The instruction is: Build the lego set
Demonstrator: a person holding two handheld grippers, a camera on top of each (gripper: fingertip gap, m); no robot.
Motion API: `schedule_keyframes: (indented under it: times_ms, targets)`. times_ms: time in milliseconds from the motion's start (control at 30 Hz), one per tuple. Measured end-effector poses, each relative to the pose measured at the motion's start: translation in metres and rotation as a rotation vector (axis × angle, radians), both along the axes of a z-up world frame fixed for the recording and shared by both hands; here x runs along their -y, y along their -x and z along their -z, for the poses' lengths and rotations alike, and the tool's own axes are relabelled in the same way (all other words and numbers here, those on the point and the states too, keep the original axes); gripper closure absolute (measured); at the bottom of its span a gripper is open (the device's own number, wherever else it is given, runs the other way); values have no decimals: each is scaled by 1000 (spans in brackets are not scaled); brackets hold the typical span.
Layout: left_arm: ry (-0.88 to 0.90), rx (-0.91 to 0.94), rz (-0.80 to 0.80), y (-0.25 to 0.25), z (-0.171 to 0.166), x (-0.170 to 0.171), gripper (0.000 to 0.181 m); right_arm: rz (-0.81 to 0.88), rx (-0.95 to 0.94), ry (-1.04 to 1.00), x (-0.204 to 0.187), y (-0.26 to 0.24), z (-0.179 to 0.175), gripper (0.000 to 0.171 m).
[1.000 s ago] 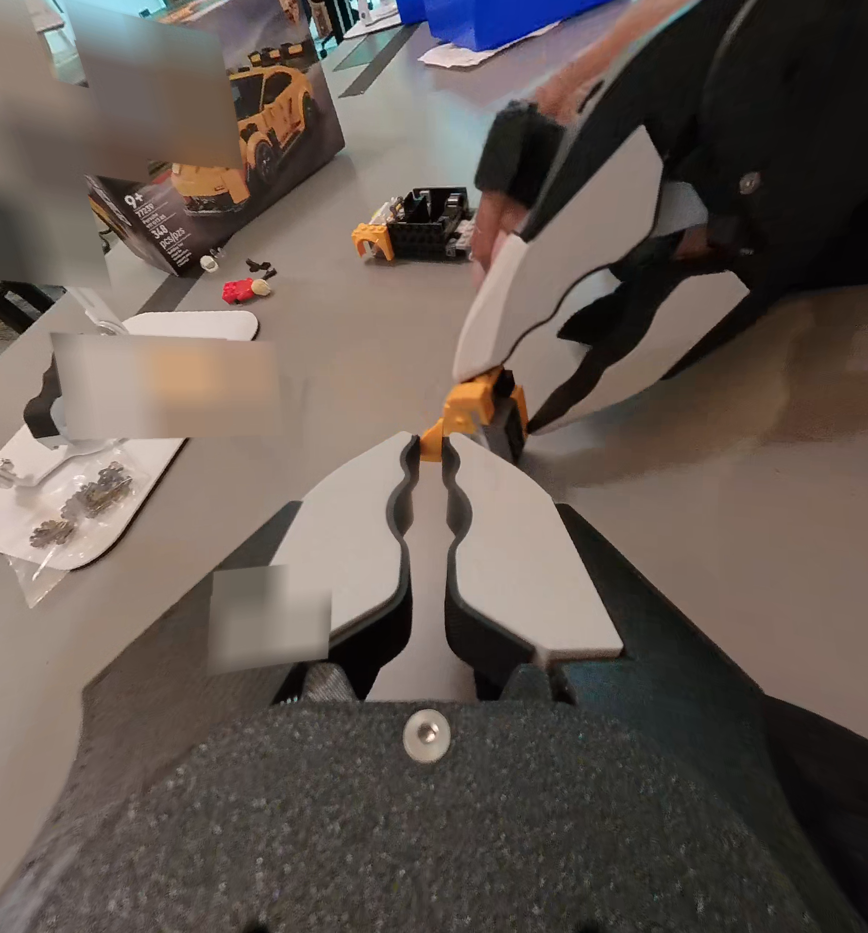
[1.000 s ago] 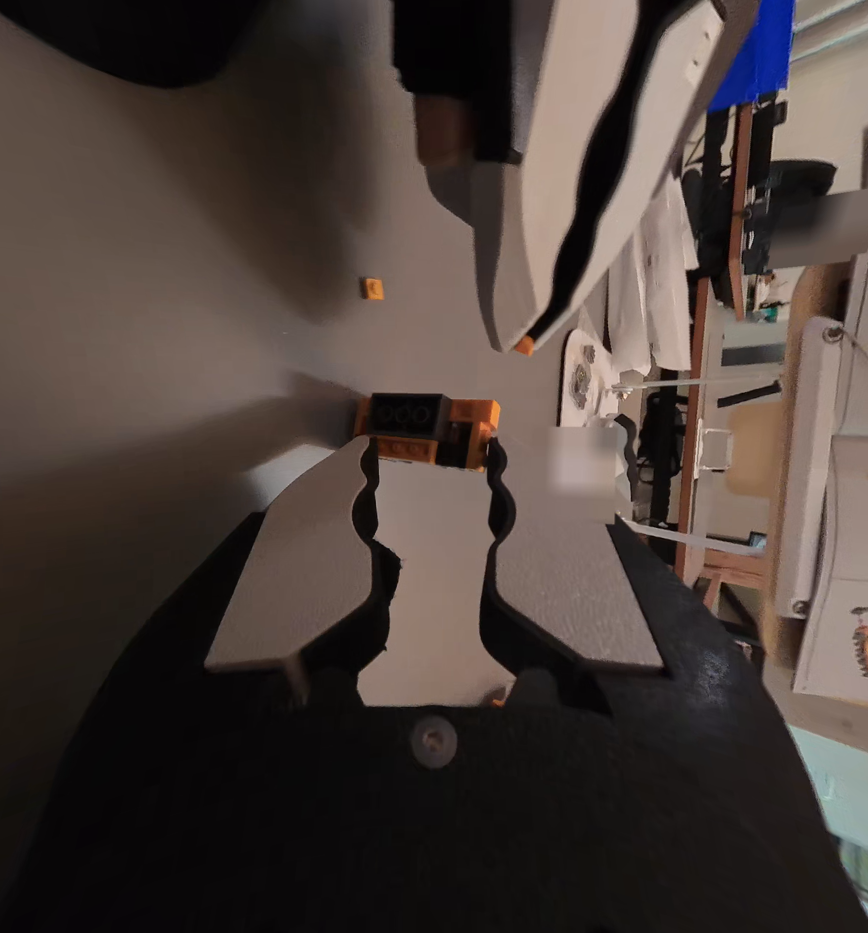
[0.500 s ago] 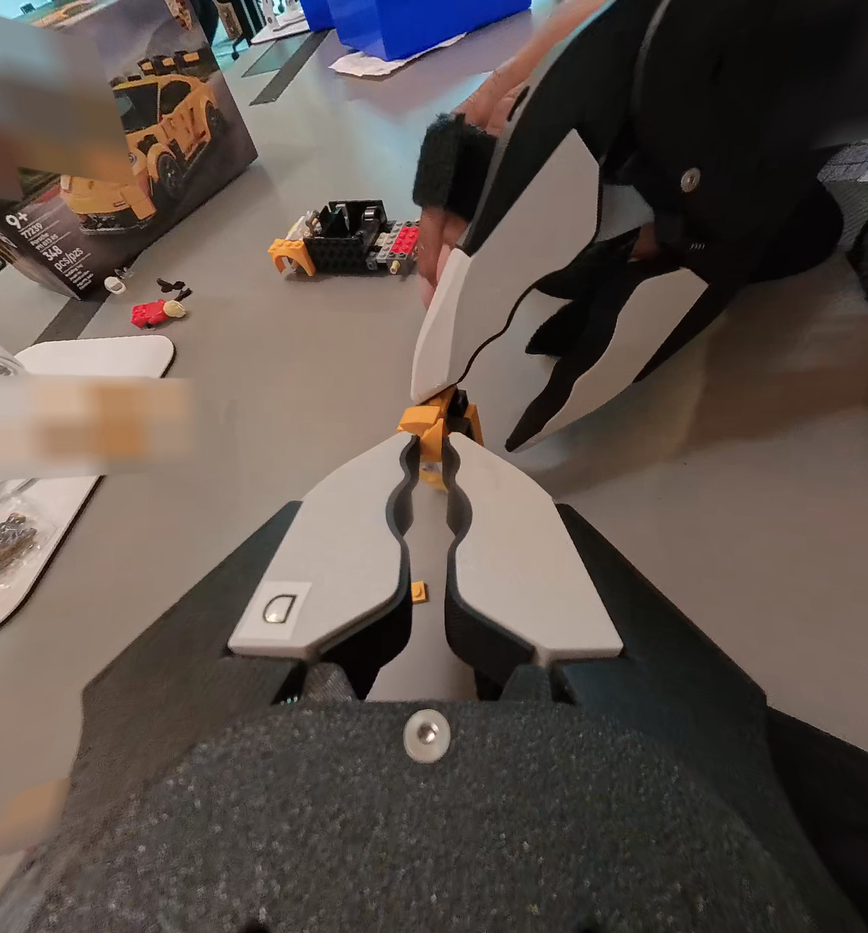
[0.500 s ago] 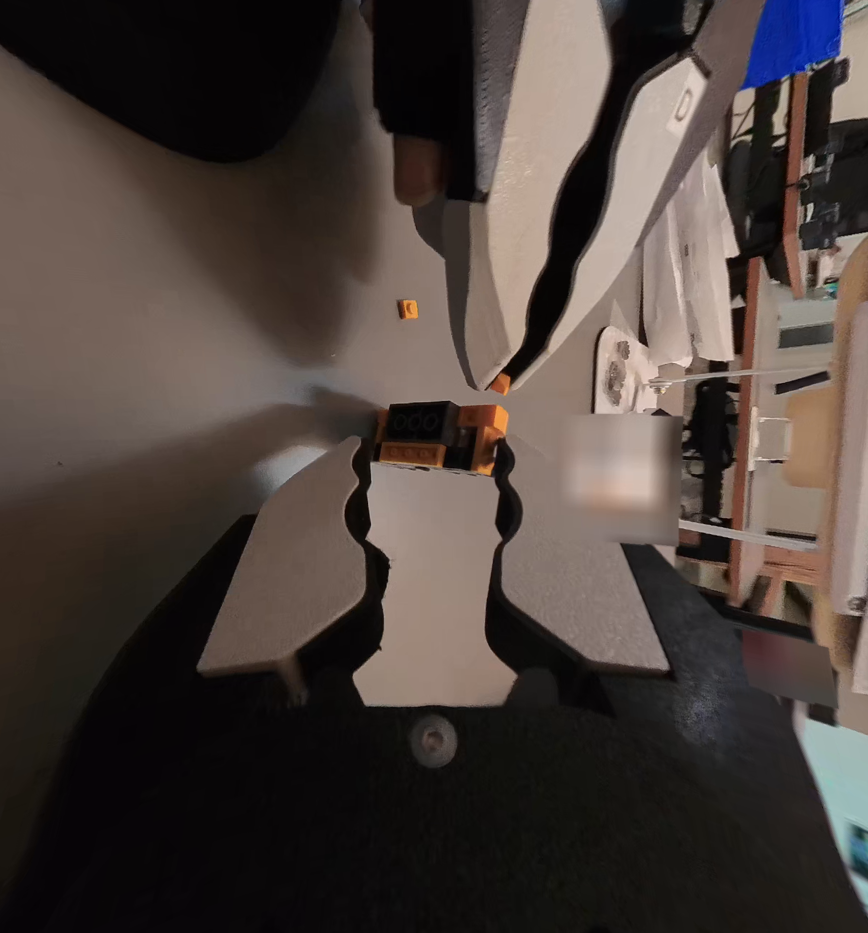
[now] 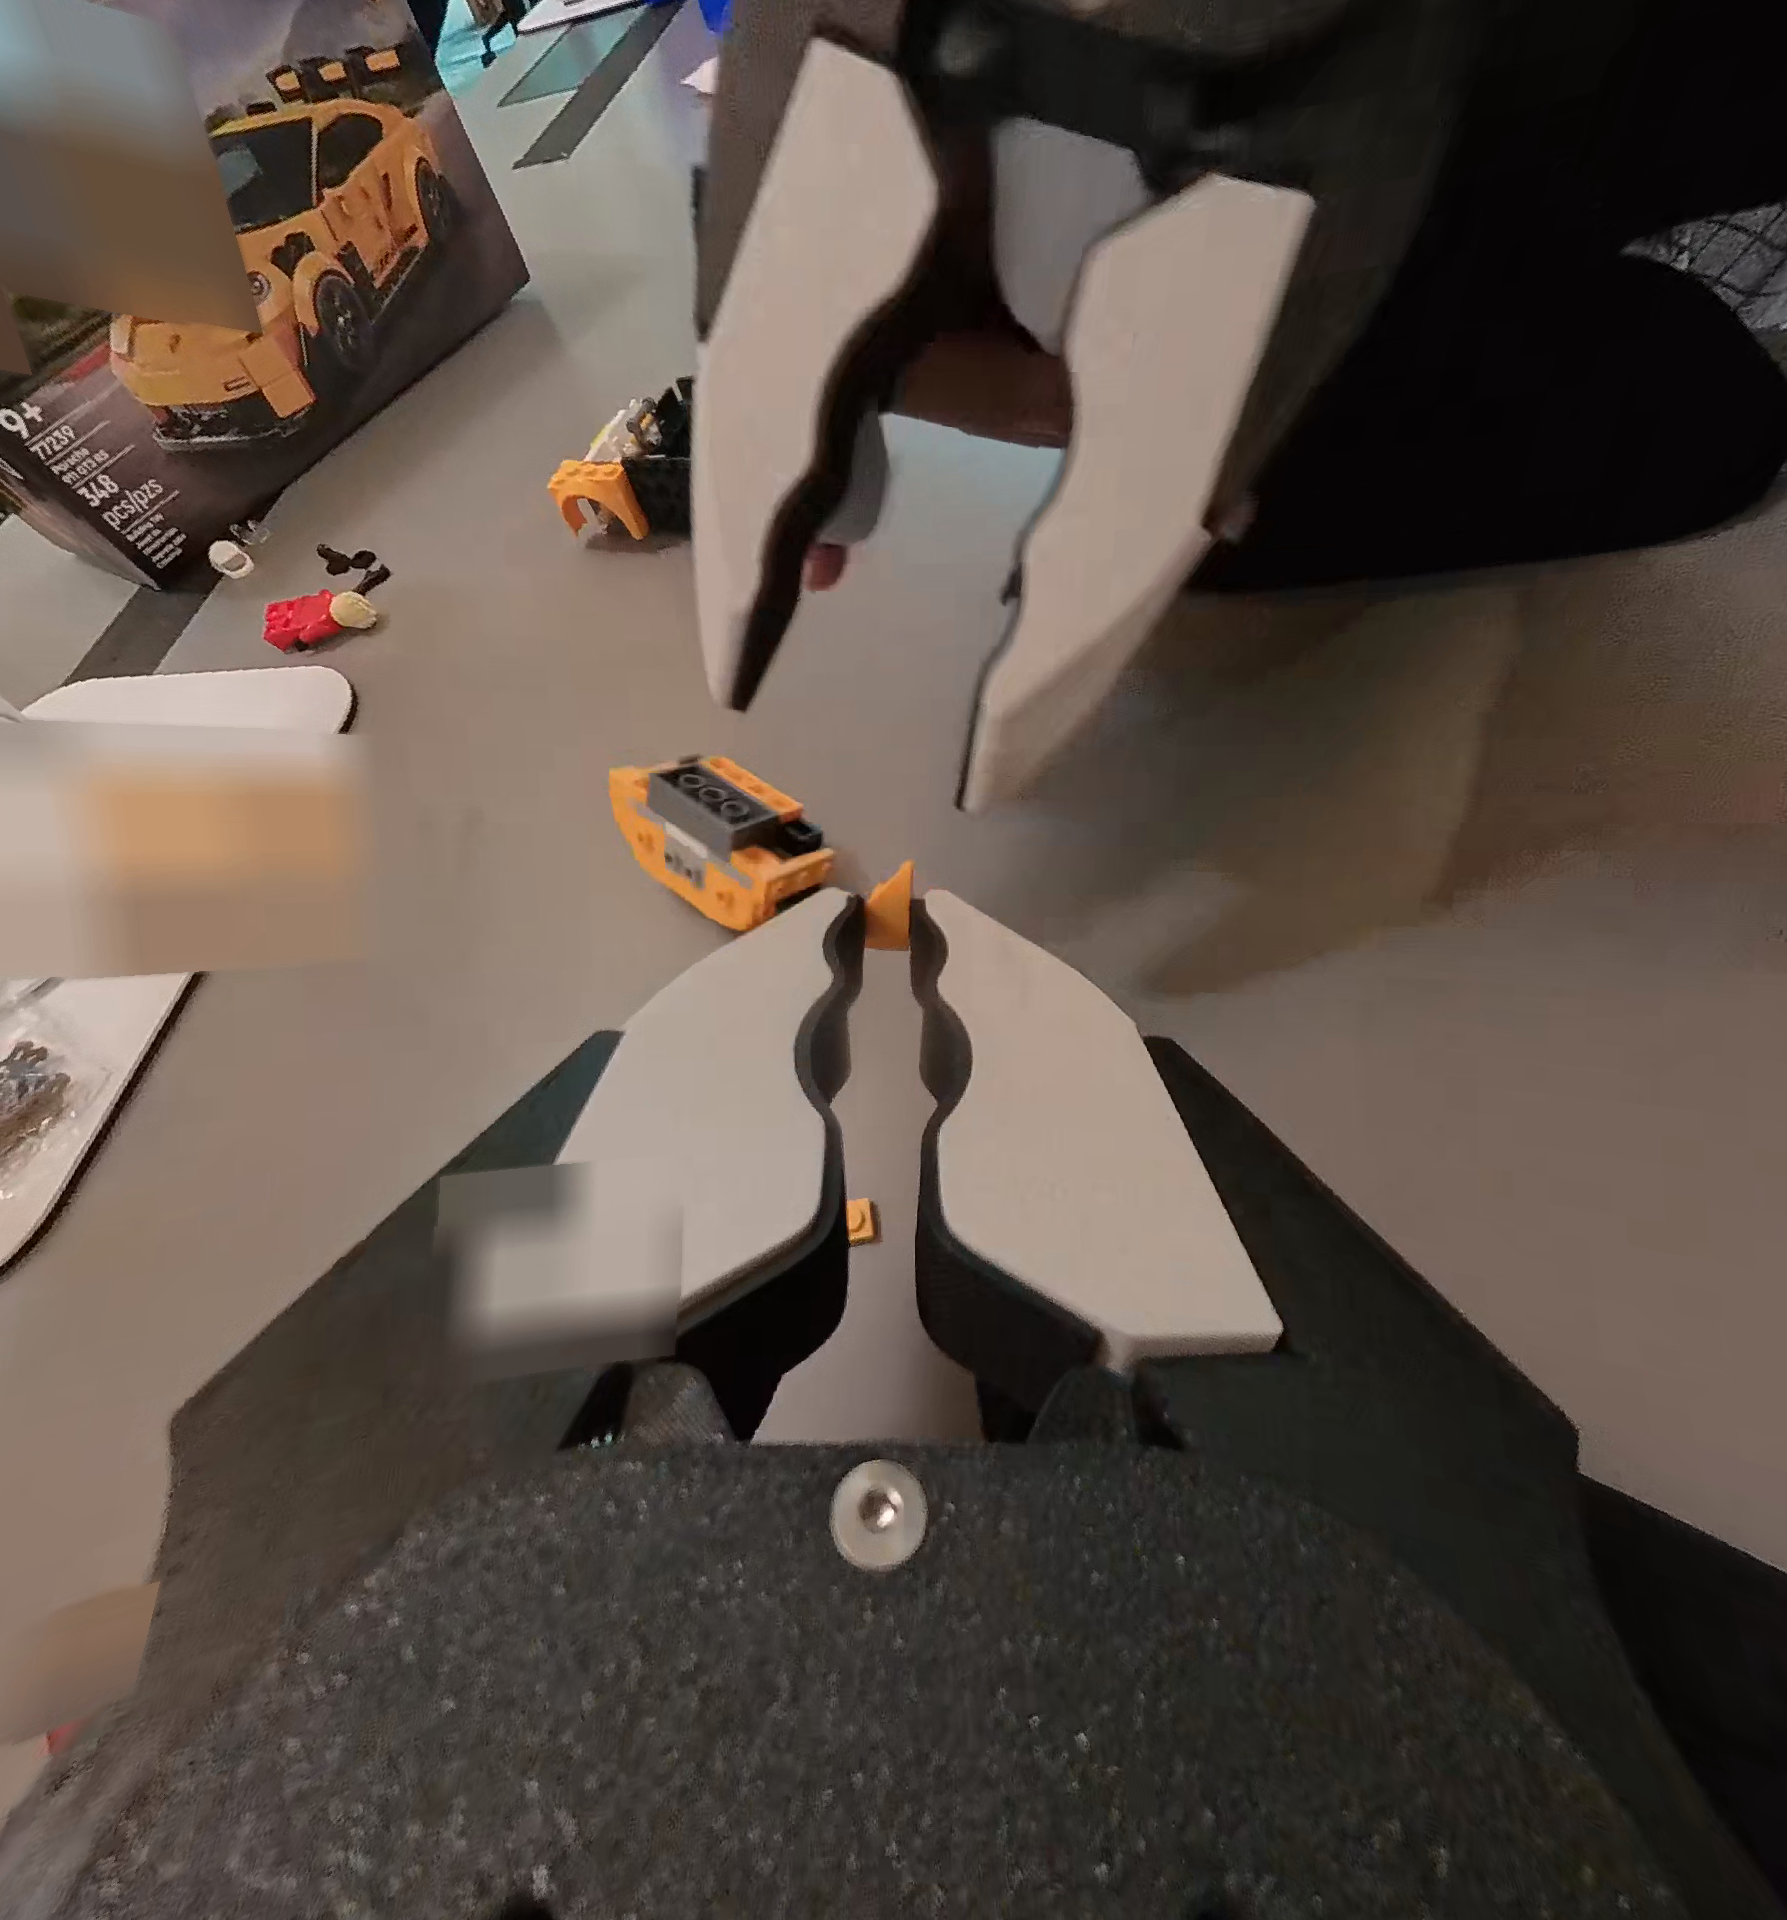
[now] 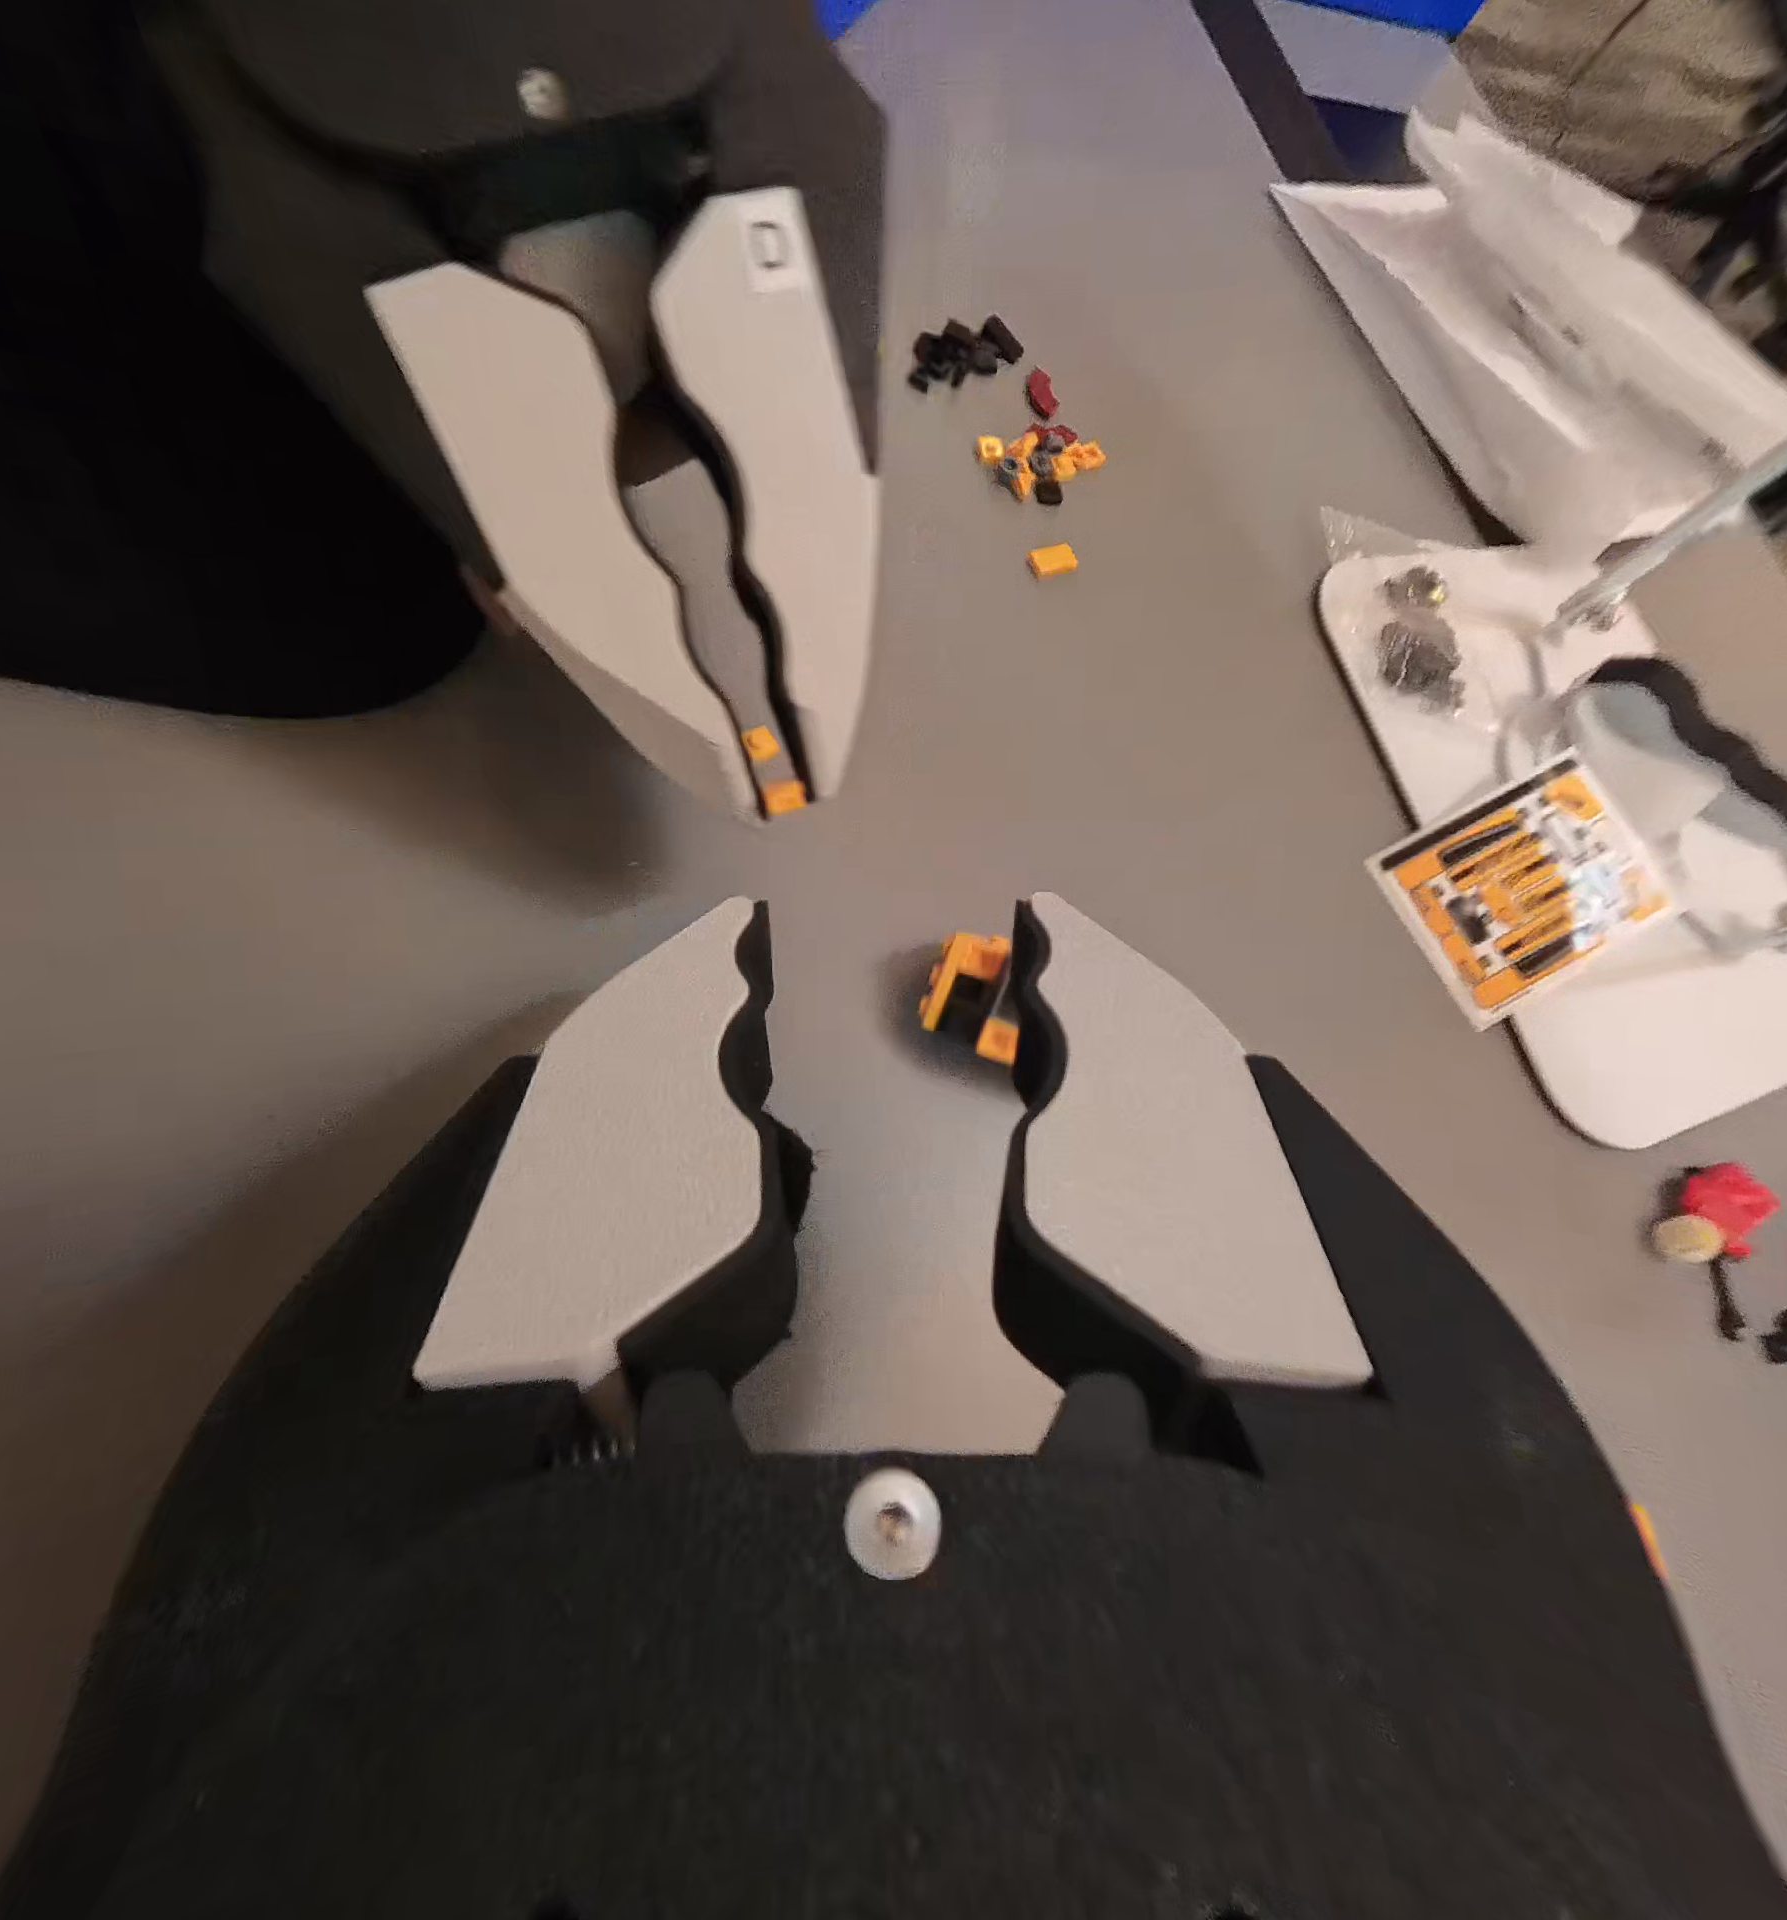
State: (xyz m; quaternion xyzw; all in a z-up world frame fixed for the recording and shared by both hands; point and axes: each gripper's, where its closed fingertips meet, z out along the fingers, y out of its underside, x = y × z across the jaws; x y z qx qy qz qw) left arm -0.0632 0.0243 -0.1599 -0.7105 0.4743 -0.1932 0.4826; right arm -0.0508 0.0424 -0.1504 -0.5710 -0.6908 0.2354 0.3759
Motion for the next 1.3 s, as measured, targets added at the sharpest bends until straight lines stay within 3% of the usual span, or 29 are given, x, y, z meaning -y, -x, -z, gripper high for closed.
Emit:
schedule_keyframes:
  times_ms: [33, 167, 433, 600, 667, 733, 833, 933, 1067, 1300]
  targets:
    - [4, 3, -2, 0, 0, 0, 173, -2, 0, 49, -7, -3, 0, 127]
    - [14, 0, -11, 2, 2, -2, 173, -14, 32, 146, -42, -18, 12, 128]
    - [49, -6, -30, 5, 10, -5, 173, -246, 205, -35, -79, -16, 44, 125]
    - [65, -4, -29, 6, 13, -6, 174, -389, 220, -9, -68, 0, 49, 131]
    - [73, -1, -29, 7, 14, -6, 174, -406, 219, 7, -65, 2, 48, 143]
    - [77, 3, -33, 7, 14, -6, 174, -390, 235, 38, -63, 1, 44, 144]
    - [80, 1, -43, 8, 15, -7, 173, -343, 363, 67, -61, -10, 38, 145]
    - [66, -12, -53, 8, 14, -9, 173, -311, 547, -26, -59, -23, 35, 145]
    - [29, -38, -48, 5, 12, -7, 173, -342, 653, -89, -33, -24, 35, 145]
    - [-10, -62, 30, -11, 9, 7, 174, -285, 558, 120, 13, -8, 41, 145]
